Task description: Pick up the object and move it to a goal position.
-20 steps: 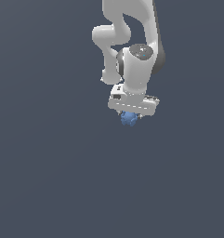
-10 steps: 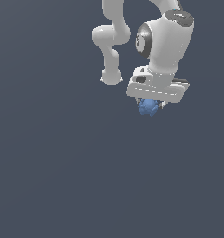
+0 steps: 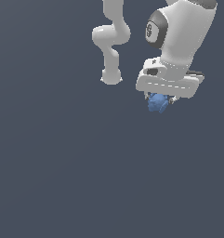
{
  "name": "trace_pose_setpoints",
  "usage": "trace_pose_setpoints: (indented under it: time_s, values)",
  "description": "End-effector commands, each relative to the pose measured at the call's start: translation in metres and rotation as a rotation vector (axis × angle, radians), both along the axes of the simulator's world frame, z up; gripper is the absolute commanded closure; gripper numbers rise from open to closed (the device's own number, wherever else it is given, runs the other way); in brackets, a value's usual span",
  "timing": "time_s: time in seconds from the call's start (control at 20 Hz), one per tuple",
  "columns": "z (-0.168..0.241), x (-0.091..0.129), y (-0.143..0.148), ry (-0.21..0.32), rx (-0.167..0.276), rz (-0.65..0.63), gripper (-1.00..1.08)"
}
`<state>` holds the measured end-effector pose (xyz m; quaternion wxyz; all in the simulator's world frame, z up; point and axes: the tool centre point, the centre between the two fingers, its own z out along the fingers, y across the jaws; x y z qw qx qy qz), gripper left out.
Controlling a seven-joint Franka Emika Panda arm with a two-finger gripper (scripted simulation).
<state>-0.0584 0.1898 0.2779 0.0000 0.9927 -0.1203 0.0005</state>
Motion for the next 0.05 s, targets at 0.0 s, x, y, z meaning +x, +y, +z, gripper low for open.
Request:
trace_pose_setpoints:
  time_s: [0.0]
  values:
    - [0.0013, 0.0006, 0.0011, 0.001, 0.000, -0.001, 1.08]
